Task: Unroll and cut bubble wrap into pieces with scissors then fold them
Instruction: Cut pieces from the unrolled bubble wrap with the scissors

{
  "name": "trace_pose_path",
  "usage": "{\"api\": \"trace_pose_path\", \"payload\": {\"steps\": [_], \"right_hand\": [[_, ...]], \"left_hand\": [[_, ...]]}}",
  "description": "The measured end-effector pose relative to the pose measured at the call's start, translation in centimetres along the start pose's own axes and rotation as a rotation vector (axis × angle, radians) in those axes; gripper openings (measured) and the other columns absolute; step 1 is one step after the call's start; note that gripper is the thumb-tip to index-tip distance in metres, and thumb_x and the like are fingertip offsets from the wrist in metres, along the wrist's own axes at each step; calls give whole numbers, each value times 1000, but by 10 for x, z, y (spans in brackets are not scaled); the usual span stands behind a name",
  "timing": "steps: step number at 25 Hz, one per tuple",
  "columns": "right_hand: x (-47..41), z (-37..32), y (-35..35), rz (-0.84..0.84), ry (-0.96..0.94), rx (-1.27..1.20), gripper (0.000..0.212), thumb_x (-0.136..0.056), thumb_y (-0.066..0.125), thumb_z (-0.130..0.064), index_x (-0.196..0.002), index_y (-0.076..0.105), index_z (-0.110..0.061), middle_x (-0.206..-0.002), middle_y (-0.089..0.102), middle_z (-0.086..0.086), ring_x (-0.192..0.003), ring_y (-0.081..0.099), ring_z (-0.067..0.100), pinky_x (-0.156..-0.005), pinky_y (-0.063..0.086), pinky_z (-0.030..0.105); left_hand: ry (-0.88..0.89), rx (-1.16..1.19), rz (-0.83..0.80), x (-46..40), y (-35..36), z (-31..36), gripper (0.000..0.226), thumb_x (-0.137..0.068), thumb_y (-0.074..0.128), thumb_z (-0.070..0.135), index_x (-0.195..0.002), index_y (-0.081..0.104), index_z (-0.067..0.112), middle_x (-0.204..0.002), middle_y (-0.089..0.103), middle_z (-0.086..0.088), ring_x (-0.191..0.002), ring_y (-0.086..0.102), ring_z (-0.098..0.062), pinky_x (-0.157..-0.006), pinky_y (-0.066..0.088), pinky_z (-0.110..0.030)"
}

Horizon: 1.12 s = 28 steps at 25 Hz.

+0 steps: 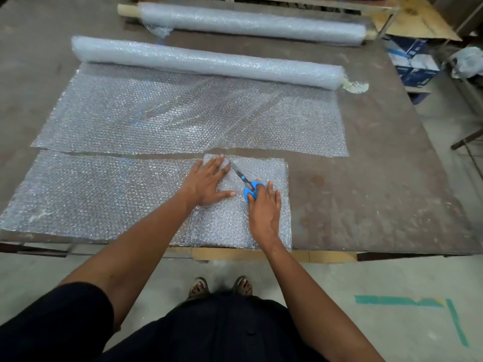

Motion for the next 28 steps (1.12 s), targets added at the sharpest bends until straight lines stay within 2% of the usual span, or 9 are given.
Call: {"api": "trace_pose_path", "payload": {"steps": [3, 6, 8, 10, 13, 15, 20, 25, 28], "right_hand": [[-1, -1, -3, -6, 18, -19, 41, -114, 40, -37, -149, 49, -17, -165, 46, 5, -164, 17, 26, -135, 6, 44], [-3, -7, -12, 26, 25, -39, 40, -113, 46, -33, -147, 53, -13, -160, 52, 8, -162, 24, 27, -134, 10, 44], [-3, -17, -23, 76, 2, -70, 37, -111, 54, -30, -143, 58, -12, -149, 61, 8, -152, 40, 28, -129, 27, 47], [5, -31, -30, 125, -50, -128, 36, -109, 59, -31, -139, 62, -12, -135, 67, 5, -128, 55, 25, -108, 46, 41], [26, -63, -27, 25, -90, -281, 33, -110, 56, -39, -131, 64, -15, -127, 69, -1, -104, 59, 17, -85, 46, 28], [44, -89, -17, -107, 21, -395, 27, -110, 55, -42, -117, 66, -18, -107, 72, -1, -87, 63, 19, -75, 48, 34], [86, -137, 29, -298, 377, -698, 37, -111, 48, -42, -101, 68, -12, -82, 74, 0, -61, 64, 19, -61, 48, 36], [121, -167, 47, -355, 585, -900, 49, -108, 47, -56, -92, 65, -13, -72, 62, 6, -50, 56, 22, -46, 32, 26], [145, -168, 54, -335, 624, -927, 53, -108, 48, -57, -93, 66, -10, -70, 63, 8, -51, 55, 23, -44, 30, 25]], "left_hand": [[-49, 9, 6, 4, -3, -12, 112, -84, 7, 99, -165, -21, 27, -172, -25, -7, -162, -13, -25, -131, -2, -59], [-92, 150, 102, 14, 3, -19, 97, -96, 12, 89, -167, -17, 29, -174, -24, -4, -163, -11, -23, -131, 1, -57], [-128, 301, 205, 25, 10, -23, 83, -106, 22, 74, -169, -9, 30, -177, -13, 0, -164, -2, -22, -130, 5, -56], [-188, 440, 328, 41, 16, -28, 69, -112, 38, 52, -169, 8, 27, -175, 13, -3, -160, 18, -26, -127, 18, -56], [-213, 614, 495, 76, 24, -40, 49, -109, 53, 27, -156, 42, 18, -143, 50, -8, -131, 47, -22, -114, 41, -47], [-184, 747, 526, 104, 31, -50, 38, -107, 57, 22, -144, 54, 17, -123, 60, -2, -113, 52, -11, -100, 51, -37], [-44, 908, 441, 152, 40, -73, 25, -102, 70, 25, -125, 68, 17, -103, 68, 4, -82, 59, 8, -71, 41, -4], [233, 801, 335, 171, 54, -74, 25, -91, 83, 31, -111, 72, 23, -98, 67, 8, -87, 59, 1, -77, 47, -15], [149, 826, 326, 185, 62, -64, 17, -88, 84, 29, -99, 74, 21, -85, 68, 8, -78, 62, -8, -74, 51, -25]]}}
Point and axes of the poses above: each hand's wrist, its own x-axis away from the middle knuckle, its own y-axis out of the palm, z = x × y, the point moved 3 cm from there along -x, towards the middle knuckle
